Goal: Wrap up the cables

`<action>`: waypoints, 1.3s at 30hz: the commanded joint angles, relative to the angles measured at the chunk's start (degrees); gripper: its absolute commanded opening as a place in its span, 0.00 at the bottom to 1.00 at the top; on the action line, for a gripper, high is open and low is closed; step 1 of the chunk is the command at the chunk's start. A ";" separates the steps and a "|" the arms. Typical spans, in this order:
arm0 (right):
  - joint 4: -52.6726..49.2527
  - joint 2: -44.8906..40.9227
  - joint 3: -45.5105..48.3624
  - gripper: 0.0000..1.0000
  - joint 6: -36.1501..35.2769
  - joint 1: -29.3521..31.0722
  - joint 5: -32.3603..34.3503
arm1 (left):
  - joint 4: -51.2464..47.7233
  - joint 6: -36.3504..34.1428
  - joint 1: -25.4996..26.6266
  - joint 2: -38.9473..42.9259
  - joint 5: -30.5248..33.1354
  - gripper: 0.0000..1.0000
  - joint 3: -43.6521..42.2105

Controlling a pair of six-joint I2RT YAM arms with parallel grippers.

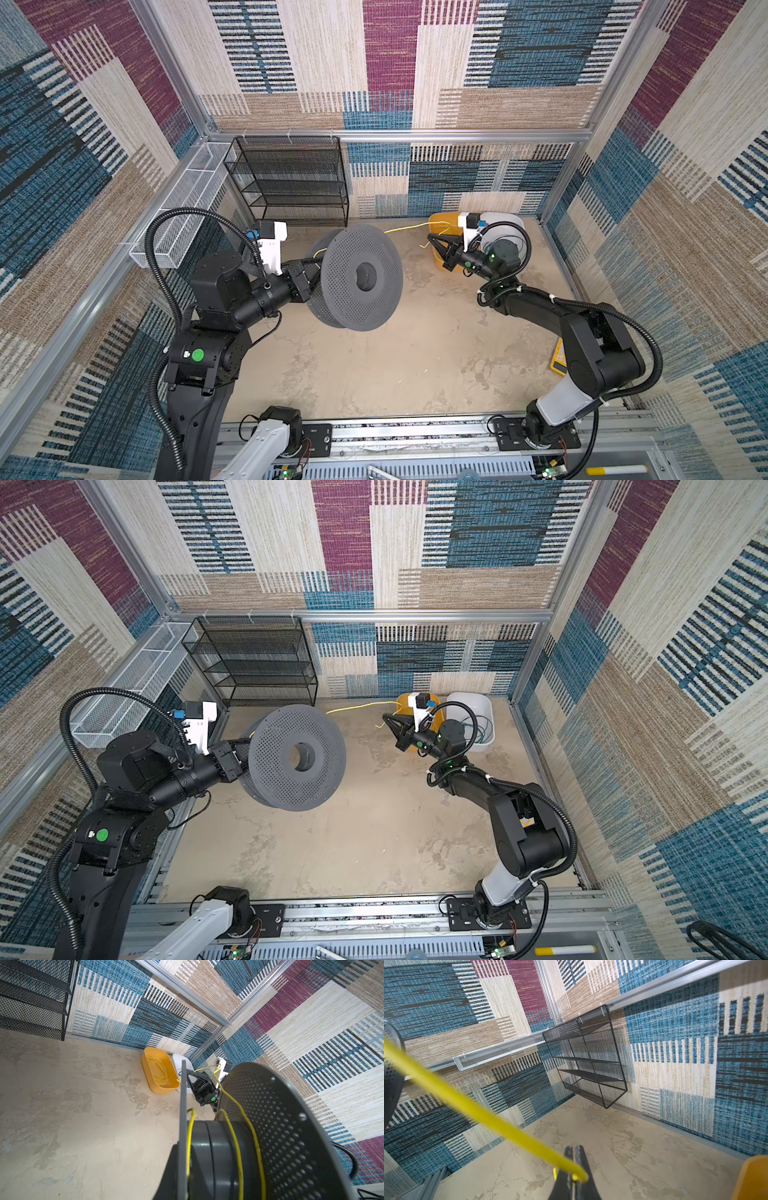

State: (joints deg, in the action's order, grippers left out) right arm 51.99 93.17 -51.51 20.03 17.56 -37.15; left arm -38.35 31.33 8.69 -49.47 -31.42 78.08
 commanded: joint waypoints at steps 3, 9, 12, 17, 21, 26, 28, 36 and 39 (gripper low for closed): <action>-2.60 -0.36 1.35 0.00 0.44 0.07 0.06 | 7.15 1.89 0.01 -0.38 4.16 0.00 0.09; -5.83 -0.96 10.01 0.00 1.82 1.06 4.42 | 12.66 1.45 -0.24 -5.45 11.32 0.00 4.92; -6.64 -4.33 16.29 0.00 2.27 1.63 8.40 | 15.58 0.82 -0.80 -8.28 14.78 0.00 6.93; -10.25 -9.93 23.89 0.00 3.13 1.92 11.62 | 19.87 1.38 -3.20 -11.87 17.33 0.00 8.53; -13.92 -12.92 26.97 0.00 2.35 2.86 12.86 | 22.63 2.70 -4.20 -13.66 19.18 0.00 9.14; -20.80 -15.10 26.01 0.00 -0.09 10.19 16.14 | 26.28 4.31 -4.21 -16.34 20.17 0.00 8.20; -24.42 -15.29 23.84 0.00 -1.24 15.85 19.07 | 27.95 5.23 -3.95 -17.64 20.39 0.00 6.50; -37.57 -15.64 15.74 0.00 -5.64 33.63 27.02 | 33.40 0.37 -1.68 -21.17 33.44 0.00 1.37; -42.31 -16.91 14.30 0.00 -6.58 38.31 30.59 | 34.21 -1.63 -1.37 -24.21 36.94 0.00 2.51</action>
State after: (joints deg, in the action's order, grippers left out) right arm 17.43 77.14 -36.18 15.75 53.41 -11.14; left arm -13.54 31.68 7.16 -72.16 -1.67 79.64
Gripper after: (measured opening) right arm 0.065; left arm 0.080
